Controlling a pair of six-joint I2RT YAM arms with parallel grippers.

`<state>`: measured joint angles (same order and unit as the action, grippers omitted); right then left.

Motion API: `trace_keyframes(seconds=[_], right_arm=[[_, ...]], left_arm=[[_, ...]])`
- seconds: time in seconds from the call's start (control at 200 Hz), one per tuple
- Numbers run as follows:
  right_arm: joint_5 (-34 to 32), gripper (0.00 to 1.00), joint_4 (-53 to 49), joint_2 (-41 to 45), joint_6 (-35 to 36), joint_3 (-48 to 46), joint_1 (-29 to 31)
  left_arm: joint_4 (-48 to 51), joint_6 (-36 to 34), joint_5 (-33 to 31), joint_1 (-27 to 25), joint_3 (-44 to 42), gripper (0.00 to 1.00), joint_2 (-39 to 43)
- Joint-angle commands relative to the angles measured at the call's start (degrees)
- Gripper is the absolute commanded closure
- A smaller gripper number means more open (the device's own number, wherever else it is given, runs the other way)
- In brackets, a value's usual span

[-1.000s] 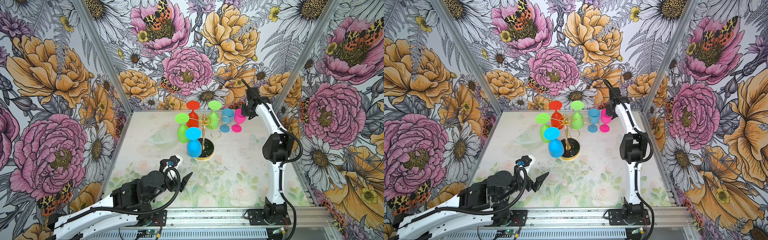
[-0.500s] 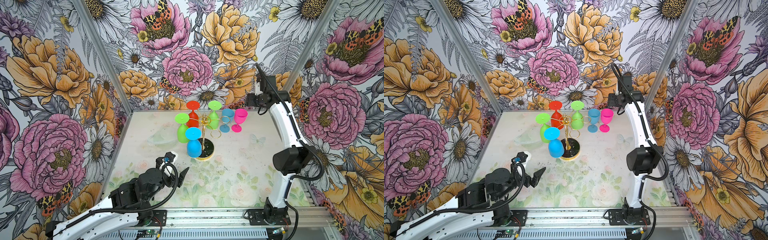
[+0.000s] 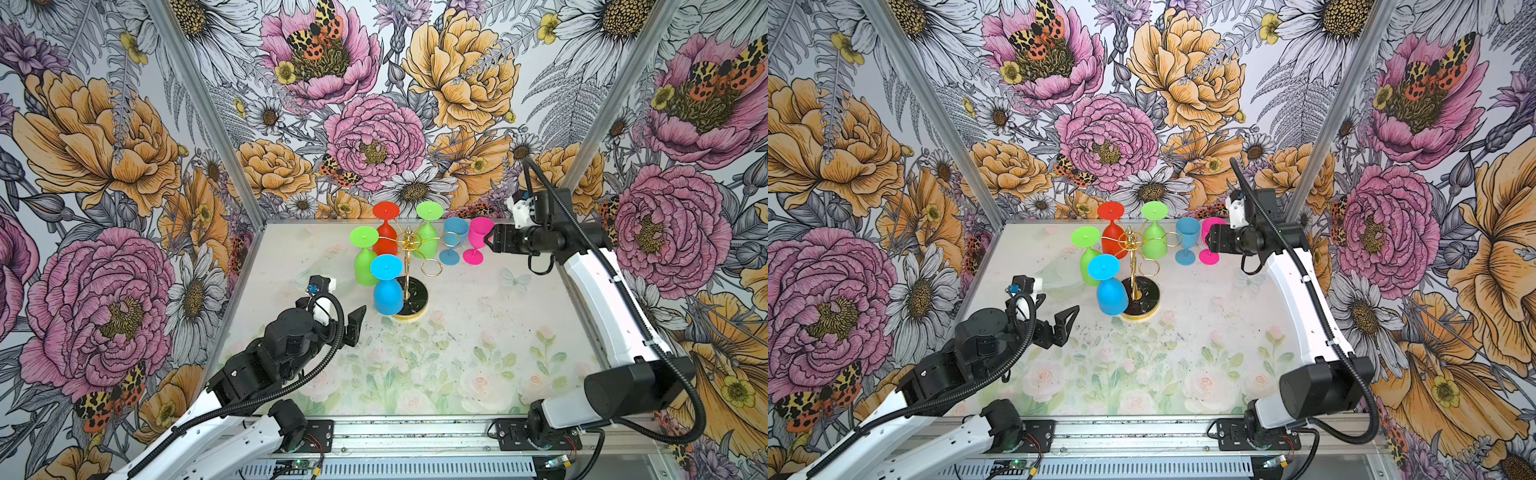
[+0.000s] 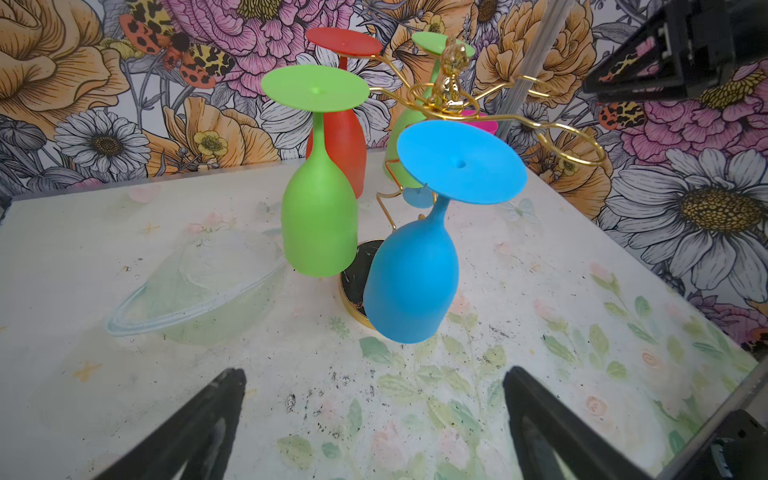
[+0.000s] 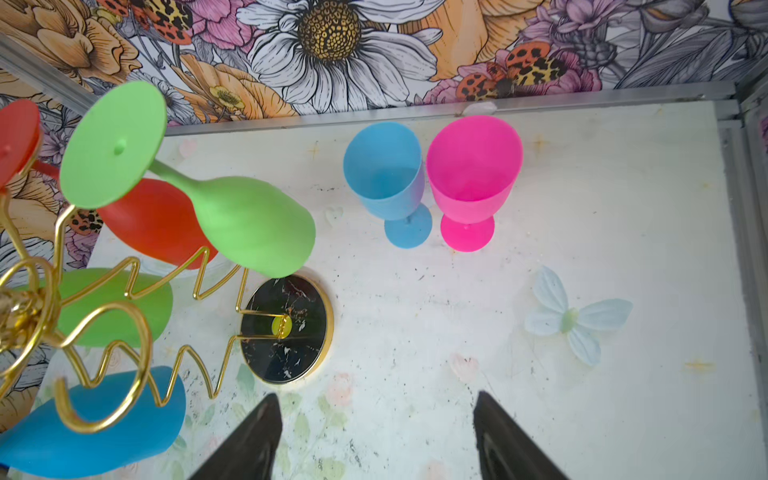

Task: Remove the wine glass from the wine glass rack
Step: 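Withdraw the right gripper while the left gripper moves toward the blue glass on the rack, then close the left gripper on the blue glass's base on the rack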

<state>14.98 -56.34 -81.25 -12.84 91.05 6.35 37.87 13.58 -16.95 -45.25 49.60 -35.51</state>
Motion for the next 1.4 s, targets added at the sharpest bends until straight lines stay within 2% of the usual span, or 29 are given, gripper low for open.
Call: trace_keyframes(seconds=[0.0,0.11,0.165,0.225,0.345,0.53,0.781,0.951,1.251,1.396], right_arm=[[4.65,0.27,6.50,7.29,-1.73,-7.28,0.33],[7.42,0.26,10.85,13.91,-1.27,-16.71,0.42],[8.40,0.26,12.43,16.39,-1.03,-20.64,0.41],[9.71,0.26,13.08,18.05,-0.72,-23.46,0.46],[12.29,0.26,13.15,19.53,-0.08,-26.33,0.67],[13.38,0.26,14.29,20.73,0.20,-29.35,1.29],[13.42,0.26,16.18,22.52,-1.03,-32.36,1.65],[13.37,0.26,16.39,23.11,-1.41,-32.95,1.74],[13.27,0.26,16.61,24.26,-1.88,-33.78,1.78],[13.34,0.26,16.71,24.63,-2.09,-34.26,1.87]], left_arm=[[0.86,4.28,8.83,4.08,3.48,0.01,-1.19],[0.50,7.65,17.22,9.34,4.95,0.02,-2.55],[0.54,9.76,21.02,11.51,5.49,0.05,-3.59],[0.44,11.98,24.06,13.32,5.92,0.09,-4.73],[0.29,15.12,28.17,14.95,7.19,0.10,-6.80],[-0.16,19.57,31.72,15.48,10.37,0.14,-10.71],[-3.50,27.76,35.65,17.15,12.06,0.29,-15.13],[-5.80,35.07,41.04,20.84,11.44,0.40,-18.34],[-12.06,39.73,44.60,22.97,9.07,0.47,-18.81],[-13.01,41.27,46.38,23.74,9.29,0.55,-20.25]])
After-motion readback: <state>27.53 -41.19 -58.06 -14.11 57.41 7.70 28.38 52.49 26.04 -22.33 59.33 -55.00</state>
